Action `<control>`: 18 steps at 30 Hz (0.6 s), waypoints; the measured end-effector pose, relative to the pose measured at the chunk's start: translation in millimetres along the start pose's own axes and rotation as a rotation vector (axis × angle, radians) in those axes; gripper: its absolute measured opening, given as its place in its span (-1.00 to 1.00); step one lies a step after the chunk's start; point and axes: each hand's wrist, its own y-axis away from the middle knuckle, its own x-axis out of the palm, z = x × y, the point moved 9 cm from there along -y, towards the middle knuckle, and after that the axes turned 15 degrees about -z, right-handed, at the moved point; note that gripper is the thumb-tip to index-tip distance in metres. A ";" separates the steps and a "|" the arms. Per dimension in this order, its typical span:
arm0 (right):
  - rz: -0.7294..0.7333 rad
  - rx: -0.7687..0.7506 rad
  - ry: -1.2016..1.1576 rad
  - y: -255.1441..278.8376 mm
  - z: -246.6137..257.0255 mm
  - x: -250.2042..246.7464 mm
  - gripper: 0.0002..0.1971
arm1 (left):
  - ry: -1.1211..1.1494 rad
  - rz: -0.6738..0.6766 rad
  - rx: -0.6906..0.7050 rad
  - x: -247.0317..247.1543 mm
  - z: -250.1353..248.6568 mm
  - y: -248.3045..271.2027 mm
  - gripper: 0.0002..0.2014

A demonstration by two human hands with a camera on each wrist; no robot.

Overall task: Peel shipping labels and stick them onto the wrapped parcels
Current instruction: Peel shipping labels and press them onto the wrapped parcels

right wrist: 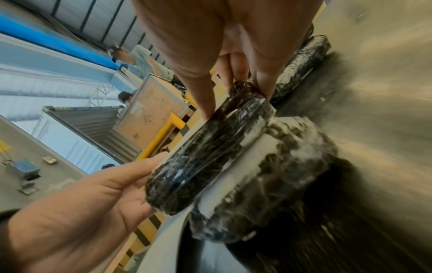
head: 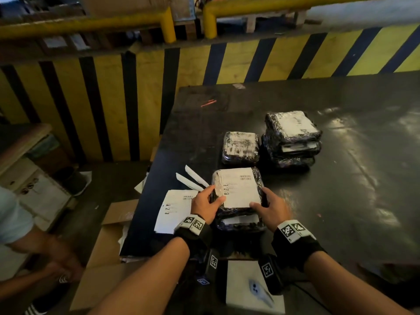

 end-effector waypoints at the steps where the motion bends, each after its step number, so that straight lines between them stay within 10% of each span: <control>1: -0.001 0.004 -0.004 3.1 -2.9 2.6 -0.42 | -0.015 0.011 -0.001 1.9 4.4 2.1 -0.47; 18: 0.085 -0.283 0.358 -5.3 33.5 14.5 -0.40 | -0.463 0.134 0.237 -10.9 -26.7 -3.2 -0.61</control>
